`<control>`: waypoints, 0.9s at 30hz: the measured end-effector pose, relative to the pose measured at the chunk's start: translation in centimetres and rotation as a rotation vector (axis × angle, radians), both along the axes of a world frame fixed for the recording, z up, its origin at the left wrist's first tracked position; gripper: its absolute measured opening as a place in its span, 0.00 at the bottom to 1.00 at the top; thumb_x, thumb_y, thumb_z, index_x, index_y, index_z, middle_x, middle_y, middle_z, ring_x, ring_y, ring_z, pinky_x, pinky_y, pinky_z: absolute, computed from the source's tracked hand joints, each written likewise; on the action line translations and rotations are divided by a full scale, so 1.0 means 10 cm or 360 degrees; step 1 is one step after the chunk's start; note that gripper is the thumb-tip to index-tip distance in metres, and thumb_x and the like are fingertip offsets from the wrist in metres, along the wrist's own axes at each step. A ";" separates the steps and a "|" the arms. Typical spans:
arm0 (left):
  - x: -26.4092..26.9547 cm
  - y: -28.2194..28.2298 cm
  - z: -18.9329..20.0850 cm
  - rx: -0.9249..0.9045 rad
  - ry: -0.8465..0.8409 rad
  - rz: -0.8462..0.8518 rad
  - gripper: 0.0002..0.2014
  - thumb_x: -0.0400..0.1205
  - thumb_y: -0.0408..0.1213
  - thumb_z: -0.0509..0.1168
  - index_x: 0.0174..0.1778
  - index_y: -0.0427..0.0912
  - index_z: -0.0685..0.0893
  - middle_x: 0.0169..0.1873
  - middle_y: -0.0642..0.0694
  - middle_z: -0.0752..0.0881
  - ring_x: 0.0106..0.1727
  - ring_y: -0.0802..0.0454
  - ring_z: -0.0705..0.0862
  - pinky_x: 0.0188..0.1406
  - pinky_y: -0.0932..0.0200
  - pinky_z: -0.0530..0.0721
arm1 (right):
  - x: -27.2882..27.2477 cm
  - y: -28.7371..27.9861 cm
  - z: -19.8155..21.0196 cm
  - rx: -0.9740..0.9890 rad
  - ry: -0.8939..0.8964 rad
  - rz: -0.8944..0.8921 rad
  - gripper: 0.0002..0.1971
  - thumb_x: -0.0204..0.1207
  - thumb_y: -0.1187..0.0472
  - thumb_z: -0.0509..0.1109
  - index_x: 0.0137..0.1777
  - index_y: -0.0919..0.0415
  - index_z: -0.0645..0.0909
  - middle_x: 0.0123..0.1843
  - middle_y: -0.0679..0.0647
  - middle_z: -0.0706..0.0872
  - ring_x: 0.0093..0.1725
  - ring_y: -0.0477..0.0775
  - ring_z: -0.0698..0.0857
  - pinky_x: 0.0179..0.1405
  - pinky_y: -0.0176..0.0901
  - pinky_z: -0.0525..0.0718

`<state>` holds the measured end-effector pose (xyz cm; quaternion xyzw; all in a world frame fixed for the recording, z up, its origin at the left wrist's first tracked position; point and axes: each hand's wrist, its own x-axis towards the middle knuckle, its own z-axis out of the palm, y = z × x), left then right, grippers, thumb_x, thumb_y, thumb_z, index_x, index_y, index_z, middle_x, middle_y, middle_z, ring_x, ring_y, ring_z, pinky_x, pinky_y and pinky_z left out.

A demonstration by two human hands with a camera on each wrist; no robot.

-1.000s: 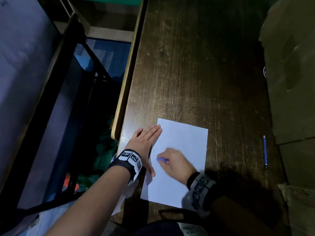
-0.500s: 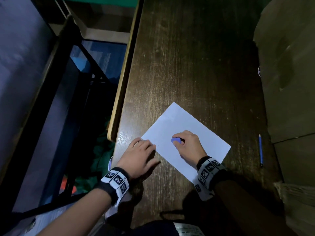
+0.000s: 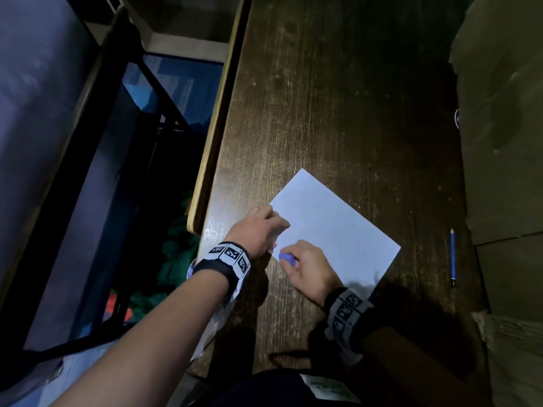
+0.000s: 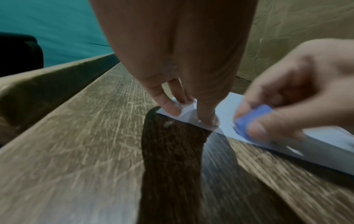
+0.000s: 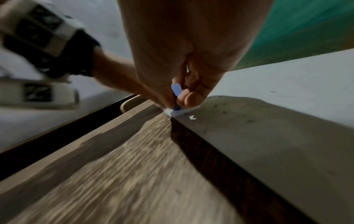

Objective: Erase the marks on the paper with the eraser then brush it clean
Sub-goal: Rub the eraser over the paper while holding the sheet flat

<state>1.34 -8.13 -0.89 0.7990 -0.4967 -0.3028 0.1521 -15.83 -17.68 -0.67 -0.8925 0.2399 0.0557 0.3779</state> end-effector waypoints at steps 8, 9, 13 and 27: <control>0.02 -0.03 0.04 0.0235 -0.0271 -0.0237 0.37 0.74 0.48 0.80 0.80 0.58 0.73 0.68 0.47 0.71 0.68 0.47 0.70 0.65 0.51 0.78 | 0.26 -0.15 0.01 -0.0088 -0.0048 -0.0305 0.12 0.81 0.53 0.68 0.60 0.53 0.86 0.50 0.49 0.83 0.47 0.50 0.83 0.53 0.48 0.85; 0.02 -0.04 0.04 0.0253 -0.0301 -0.0253 0.37 0.75 0.49 0.79 0.80 0.59 0.72 0.69 0.48 0.70 0.68 0.46 0.69 0.66 0.49 0.77 | 0.22 -0.10 -0.03 -0.0089 -0.0059 -0.0291 0.11 0.81 0.53 0.68 0.59 0.53 0.86 0.50 0.49 0.82 0.46 0.50 0.83 0.52 0.49 0.85; 0.07 -0.08 0.17 0.0327 -0.0291 -0.0299 0.29 0.83 0.49 0.70 0.81 0.64 0.71 0.66 0.49 0.70 0.67 0.47 0.70 0.64 0.50 0.79 | -0.05 0.06 0.00 0.0015 0.0007 -0.0018 0.09 0.80 0.54 0.69 0.57 0.53 0.87 0.47 0.48 0.81 0.45 0.48 0.81 0.52 0.49 0.84; 0.06 -0.05 0.24 0.0265 -0.0304 -0.0354 0.22 0.90 0.42 0.59 0.82 0.60 0.72 0.88 0.47 0.52 0.83 0.47 0.66 0.68 0.50 0.72 | 0.07 -0.02 0.09 -0.0029 0.0074 0.0212 0.06 0.79 0.57 0.68 0.50 0.52 0.87 0.43 0.49 0.79 0.43 0.51 0.80 0.47 0.43 0.78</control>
